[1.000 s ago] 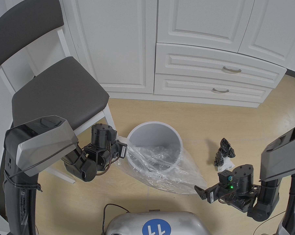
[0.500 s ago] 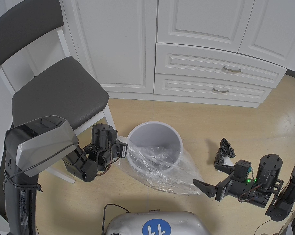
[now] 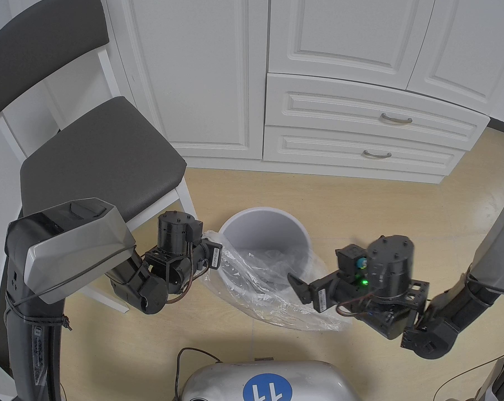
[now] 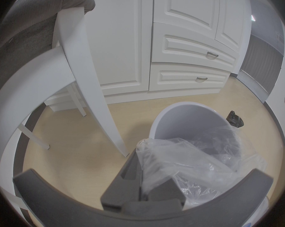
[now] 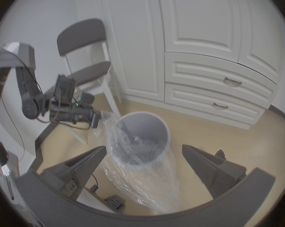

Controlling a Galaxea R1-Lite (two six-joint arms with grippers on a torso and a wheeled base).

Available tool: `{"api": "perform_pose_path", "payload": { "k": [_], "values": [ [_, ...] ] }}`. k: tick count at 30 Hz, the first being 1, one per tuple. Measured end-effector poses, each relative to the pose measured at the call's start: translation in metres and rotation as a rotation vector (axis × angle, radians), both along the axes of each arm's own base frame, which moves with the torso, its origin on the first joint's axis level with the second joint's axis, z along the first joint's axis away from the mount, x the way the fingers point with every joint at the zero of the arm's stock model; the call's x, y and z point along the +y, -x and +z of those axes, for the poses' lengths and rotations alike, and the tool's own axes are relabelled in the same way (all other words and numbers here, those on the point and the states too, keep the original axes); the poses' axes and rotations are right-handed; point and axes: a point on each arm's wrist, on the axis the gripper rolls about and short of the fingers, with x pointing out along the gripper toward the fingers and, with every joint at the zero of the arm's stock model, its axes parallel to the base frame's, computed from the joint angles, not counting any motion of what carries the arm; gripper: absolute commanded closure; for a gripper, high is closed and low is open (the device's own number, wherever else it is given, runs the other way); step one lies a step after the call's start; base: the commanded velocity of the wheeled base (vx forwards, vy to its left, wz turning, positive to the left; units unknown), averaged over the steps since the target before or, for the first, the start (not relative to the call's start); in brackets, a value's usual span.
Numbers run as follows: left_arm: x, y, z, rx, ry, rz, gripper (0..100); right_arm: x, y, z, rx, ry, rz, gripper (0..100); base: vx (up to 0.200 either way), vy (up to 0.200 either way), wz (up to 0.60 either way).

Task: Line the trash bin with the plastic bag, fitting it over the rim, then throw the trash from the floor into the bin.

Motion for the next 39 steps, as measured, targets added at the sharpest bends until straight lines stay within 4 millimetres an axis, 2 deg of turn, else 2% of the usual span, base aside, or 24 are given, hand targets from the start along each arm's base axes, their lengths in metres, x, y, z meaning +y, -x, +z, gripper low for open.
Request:
{"api": "perform_pose_path", "payload": {
  "k": [8,13,17,26,31,39],
  "values": [
    [0.000,0.003,0.005,-0.017,0.014,-0.003,100,0.058,-0.015,0.005,0.051,0.157,0.033,0,0.000,0.000,0.00],
    [0.001,0.004,0.008,-0.026,0.020,-0.002,100,0.089,-0.025,-0.006,0.028,0.204,0.057,0,0.000,0.000,0.00],
    [0.002,0.003,0.009,-0.031,0.023,0.001,100,0.103,-0.031,-0.021,0.034,0.230,0.066,0,0.000,0.000,0.00],
    [0.002,0.003,0.010,-0.035,0.026,0.003,100,0.111,-0.047,-0.051,0.053,0.271,0.017,0,0.000,0.000,0.00],
    [0.002,0.003,0.011,-0.035,0.025,0.003,100,0.106,-0.063,-0.057,0.047,0.268,-0.044,0,0.000,0.000,0.00],
    [0.003,0.003,0.010,-0.034,0.025,0.005,100,0.095,-0.081,-0.056,0.039,0.253,-0.098,0,0.000,0.000,0.00]
  ]
}}
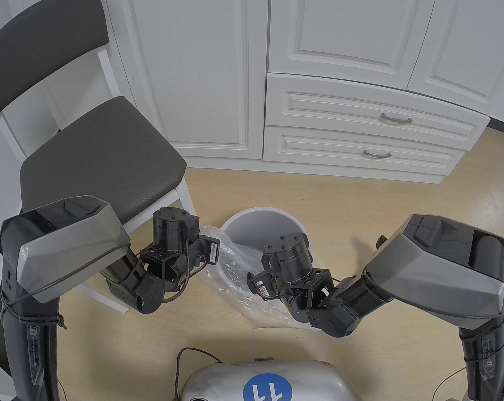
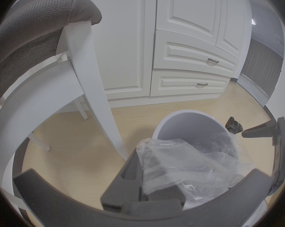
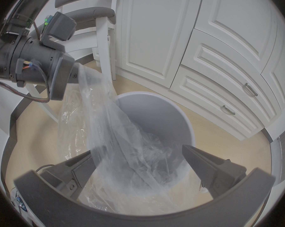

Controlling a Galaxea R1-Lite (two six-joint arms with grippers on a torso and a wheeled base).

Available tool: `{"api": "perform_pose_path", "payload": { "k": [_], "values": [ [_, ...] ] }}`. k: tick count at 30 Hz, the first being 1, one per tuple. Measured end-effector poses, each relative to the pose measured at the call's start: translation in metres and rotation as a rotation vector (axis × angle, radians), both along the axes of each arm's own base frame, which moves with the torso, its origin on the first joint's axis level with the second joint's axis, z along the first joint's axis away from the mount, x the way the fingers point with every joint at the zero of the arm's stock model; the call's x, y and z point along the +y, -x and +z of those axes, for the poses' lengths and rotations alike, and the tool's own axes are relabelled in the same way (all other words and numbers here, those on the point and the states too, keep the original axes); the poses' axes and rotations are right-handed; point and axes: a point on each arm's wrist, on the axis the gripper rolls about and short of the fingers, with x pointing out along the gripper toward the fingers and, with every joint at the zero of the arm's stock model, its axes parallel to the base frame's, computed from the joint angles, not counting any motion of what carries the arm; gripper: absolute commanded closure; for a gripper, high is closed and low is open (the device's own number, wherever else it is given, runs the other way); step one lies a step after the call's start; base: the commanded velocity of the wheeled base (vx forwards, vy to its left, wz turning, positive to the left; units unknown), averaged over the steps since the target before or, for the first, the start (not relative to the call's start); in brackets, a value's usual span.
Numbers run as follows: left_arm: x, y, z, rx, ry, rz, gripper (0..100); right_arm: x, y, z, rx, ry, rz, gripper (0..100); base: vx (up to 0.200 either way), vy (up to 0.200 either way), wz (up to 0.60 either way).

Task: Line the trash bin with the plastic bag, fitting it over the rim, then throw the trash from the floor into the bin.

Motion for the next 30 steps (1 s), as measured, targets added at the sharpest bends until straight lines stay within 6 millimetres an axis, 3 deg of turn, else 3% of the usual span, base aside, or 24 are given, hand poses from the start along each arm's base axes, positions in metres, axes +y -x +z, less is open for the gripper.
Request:
{"api": "perform_pose_path", "payload": {
  "k": [8,18,30],
  "values": [
    [0.001,0.000,0.000,0.001,-0.001,0.003,100,-0.006,-0.004,-0.003,0.008,-0.011,-0.025,0,0.000,0.000,0.00],
    [0.003,-0.001,-0.002,0.003,-0.006,0.007,100,-0.016,-0.003,0.016,-0.007,-0.025,-0.039,0,0.000,0.000,0.00],
    [0.004,-0.001,-0.001,0.003,-0.005,0.009,100,-0.027,0.009,-0.010,0.063,0.040,-0.040,0,0.000,0.000,0.00]
  ]
}}
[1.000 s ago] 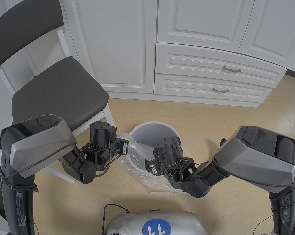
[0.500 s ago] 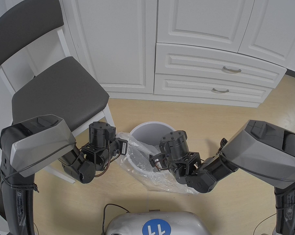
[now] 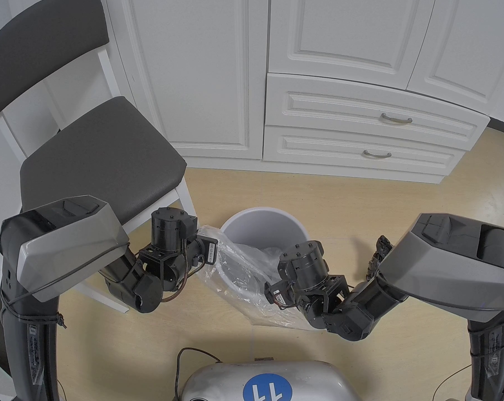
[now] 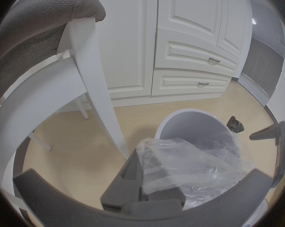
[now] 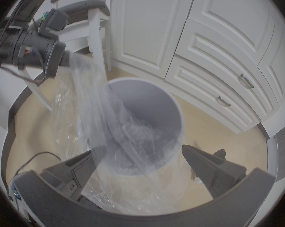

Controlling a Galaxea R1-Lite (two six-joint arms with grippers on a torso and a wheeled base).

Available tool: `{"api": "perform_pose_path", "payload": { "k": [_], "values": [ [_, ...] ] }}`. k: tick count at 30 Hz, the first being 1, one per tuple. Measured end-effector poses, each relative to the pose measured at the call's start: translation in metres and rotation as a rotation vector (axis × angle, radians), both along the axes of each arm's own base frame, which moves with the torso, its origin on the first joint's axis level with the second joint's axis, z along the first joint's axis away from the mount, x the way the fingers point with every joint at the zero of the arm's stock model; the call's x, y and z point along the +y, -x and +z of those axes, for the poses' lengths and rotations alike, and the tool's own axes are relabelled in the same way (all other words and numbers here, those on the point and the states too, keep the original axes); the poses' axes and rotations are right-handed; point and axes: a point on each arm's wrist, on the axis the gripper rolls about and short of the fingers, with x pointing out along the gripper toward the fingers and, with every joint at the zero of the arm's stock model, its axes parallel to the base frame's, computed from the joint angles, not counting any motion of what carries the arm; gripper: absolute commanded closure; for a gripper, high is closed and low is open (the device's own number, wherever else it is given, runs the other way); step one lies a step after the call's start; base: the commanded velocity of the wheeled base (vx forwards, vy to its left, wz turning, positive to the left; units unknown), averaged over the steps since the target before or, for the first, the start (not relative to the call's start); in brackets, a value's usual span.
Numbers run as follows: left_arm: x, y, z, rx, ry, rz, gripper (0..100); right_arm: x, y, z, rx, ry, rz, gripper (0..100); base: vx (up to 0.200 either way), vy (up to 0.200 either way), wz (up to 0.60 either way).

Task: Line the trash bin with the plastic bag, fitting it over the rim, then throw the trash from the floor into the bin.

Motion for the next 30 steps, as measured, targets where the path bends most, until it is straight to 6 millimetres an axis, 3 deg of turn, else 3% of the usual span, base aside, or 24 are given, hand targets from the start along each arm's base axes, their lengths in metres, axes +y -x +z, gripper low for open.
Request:
{"api": "perform_pose_path", "payload": {
  "k": [7,14,15,24,25,30],
  "values": [
    [0.002,-0.001,0.001,-0.004,0.003,0.006,100,-0.004,0.004,-0.014,0.009,0.010,-0.001,0,0.000,0.000,0.00],
    [0.002,-0.001,0.001,-0.001,0.000,0.006,100,0.003,-0.013,-0.020,-0.059,-0.044,-0.021,0,0.000,0.000,0.00],
    [0.003,0.000,0.000,0.003,-0.003,0.005,0,0.004,-0.016,-0.021,-0.066,-0.048,-0.027,0,0.000,0.000,0.00],
    [0.013,0.004,-0.010,0.046,-0.066,-0.034,0,0.003,-0.029,-0.022,-0.091,-0.063,-0.049,0,0.000,0.000,0.00],
    [0.015,0.005,-0.011,0.051,-0.077,-0.038,0,0.004,-0.029,-0.020,-0.095,-0.065,-0.049,100,0.000,0.000,0.00],
    [0.024,0.009,-0.012,0.070,-0.095,-0.060,0,0.005,-0.032,-0.008,-0.119,-0.073,-0.040,100,0.000,0.000,0.00]
  ]
}}
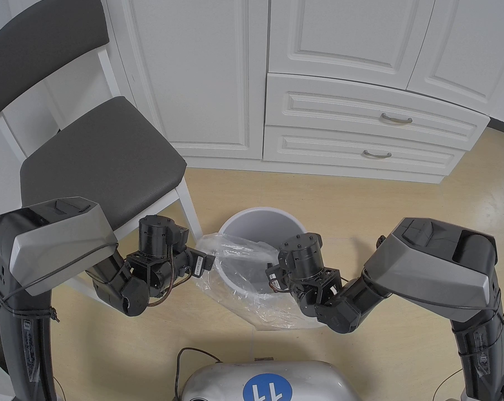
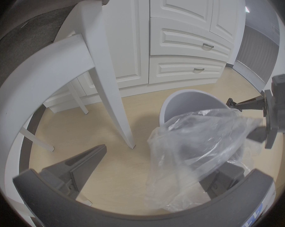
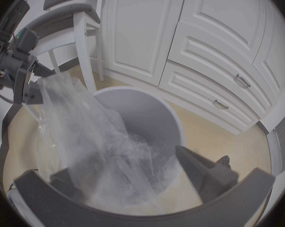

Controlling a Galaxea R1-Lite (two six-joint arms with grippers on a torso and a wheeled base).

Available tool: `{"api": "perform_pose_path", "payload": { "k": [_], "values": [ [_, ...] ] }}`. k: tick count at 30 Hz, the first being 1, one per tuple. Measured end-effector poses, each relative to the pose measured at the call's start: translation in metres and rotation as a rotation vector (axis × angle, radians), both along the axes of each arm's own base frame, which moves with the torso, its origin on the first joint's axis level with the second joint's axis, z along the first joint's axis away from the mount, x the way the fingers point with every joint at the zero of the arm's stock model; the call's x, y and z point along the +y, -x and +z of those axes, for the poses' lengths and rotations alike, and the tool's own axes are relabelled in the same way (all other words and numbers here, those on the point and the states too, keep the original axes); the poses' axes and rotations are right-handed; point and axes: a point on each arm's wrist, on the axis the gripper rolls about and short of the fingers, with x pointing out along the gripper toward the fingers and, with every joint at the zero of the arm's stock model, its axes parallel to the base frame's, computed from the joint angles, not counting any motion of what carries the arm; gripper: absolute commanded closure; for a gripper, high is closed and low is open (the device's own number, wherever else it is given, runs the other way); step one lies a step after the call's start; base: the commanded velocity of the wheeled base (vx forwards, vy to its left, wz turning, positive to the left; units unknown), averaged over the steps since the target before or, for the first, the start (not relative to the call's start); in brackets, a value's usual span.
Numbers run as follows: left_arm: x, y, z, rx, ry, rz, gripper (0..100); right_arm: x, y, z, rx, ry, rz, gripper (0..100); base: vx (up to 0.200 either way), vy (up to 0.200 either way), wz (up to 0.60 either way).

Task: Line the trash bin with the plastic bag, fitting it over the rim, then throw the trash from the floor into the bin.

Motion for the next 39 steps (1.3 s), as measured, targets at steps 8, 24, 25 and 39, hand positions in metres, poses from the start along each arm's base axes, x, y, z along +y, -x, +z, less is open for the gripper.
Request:
{"api": "perform_pose_path", "payload": {
  "k": [8,24,25,39],
  "values": [
    [0.003,0.006,0.006,-0.003,0.000,-0.005,0,0.003,-0.011,0.024,-0.043,-0.032,-0.008,100,0.000,0.000,0.00],
    [-0.002,0.018,0.015,-0.019,-0.005,-0.035,0,0.026,-0.077,0.061,-0.240,-0.188,-0.089,100,0.000,0.000,0.00],
    [-0.002,0.018,0.016,-0.020,-0.005,-0.037,0,0.027,-0.081,0.060,-0.251,-0.196,-0.098,100,0.000,0.000,0.00],
    [-0.007,0.023,0.027,-0.070,0.016,-0.053,0,0.028,-0.122,0.027,-0.359,-0.281,-0.151,100,0.000,0.000,0.00]
  ]
}}
